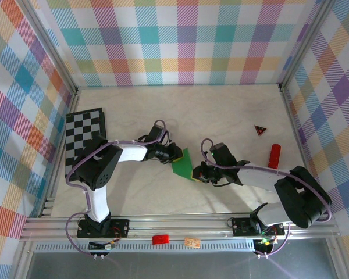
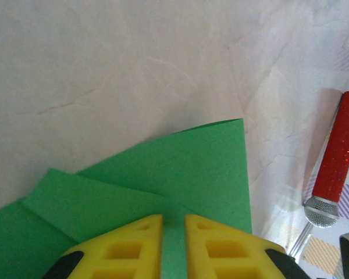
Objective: Fold a paper plane with a square sheet of paper (pick it up from the middle)
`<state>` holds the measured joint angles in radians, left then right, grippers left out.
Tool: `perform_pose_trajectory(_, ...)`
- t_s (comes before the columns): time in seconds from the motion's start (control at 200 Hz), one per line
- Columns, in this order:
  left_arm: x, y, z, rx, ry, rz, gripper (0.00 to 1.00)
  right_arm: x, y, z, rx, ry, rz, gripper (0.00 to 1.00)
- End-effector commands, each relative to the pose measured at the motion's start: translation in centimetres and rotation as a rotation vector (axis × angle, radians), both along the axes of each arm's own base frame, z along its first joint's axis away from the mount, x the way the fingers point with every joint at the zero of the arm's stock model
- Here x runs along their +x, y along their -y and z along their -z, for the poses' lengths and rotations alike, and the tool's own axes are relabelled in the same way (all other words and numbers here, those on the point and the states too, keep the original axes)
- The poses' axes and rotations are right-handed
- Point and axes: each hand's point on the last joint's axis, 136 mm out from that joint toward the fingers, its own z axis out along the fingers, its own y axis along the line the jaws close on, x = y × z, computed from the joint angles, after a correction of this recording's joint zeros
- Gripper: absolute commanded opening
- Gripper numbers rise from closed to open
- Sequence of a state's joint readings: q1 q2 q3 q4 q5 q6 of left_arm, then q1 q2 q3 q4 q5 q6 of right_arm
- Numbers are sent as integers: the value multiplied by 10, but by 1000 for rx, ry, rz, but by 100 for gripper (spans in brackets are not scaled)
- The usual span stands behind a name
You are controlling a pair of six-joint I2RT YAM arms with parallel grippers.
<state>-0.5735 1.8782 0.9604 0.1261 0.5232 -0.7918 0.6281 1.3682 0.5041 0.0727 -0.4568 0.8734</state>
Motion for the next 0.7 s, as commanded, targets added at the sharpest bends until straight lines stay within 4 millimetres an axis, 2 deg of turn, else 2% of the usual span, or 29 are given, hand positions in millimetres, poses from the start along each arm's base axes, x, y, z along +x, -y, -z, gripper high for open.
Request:
perform_pose_trajectory(0.0, 6, -1, -30, -10, 61, 2, 20, 2, 5, -5, -14, 69, -11, 6)
perform_pose_trajectory(0.26, 6, -5, -51, -29, 112, -19, 26, 4, 3, -10, -33, 108, -63, 7)
perform_pose_trajectory(0.525, 9, -24, -62, 48, 183, -73, 30, 13, 8, -12, -104, 148, -66, 6)
perform_pose_trajectory(0.695, 13, -39, -71, 85, 241, -134, 33, 23, 17, -21, -178, 219, -61, 6)
